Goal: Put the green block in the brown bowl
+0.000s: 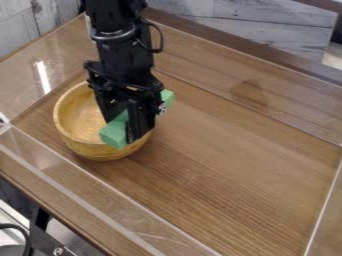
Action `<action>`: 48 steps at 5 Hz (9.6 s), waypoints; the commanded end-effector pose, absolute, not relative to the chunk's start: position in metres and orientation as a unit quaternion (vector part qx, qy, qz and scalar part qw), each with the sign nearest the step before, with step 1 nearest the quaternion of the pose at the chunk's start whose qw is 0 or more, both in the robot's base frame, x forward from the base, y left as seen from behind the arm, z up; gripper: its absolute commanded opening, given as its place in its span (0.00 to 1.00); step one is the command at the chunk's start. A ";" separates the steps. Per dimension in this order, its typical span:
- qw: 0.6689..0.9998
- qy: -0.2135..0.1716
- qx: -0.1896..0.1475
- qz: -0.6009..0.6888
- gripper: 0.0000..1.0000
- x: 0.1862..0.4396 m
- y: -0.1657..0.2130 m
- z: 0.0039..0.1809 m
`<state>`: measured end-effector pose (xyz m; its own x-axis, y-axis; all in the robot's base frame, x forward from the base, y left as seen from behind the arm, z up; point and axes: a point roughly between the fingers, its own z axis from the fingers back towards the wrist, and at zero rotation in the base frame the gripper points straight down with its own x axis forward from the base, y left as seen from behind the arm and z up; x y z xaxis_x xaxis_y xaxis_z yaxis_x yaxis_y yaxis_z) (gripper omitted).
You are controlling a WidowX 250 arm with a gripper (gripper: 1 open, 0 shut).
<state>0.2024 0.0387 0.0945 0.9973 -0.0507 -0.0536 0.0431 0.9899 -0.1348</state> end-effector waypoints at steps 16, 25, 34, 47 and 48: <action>0.996 0.013 -0.085 -0.002 0.00 0.239 0.060 0.084; 0.996 0.013 -0.092 -0.007 0.00 0.260 0.074 0.065; 0.994 0.036 -0.106 -0.017 0.00 0.273 0.062 0.070; 0.989 0.066 -0.126 -0.032 0.00 0.285 0.047 0.070; 0.989 0.069 -0.128 -0.033 0.00 0.285 0.046 0.069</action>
<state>0.2759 0.0462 0.0574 0.9819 -0.0750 -0.1740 0.0256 0.9624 -0.2705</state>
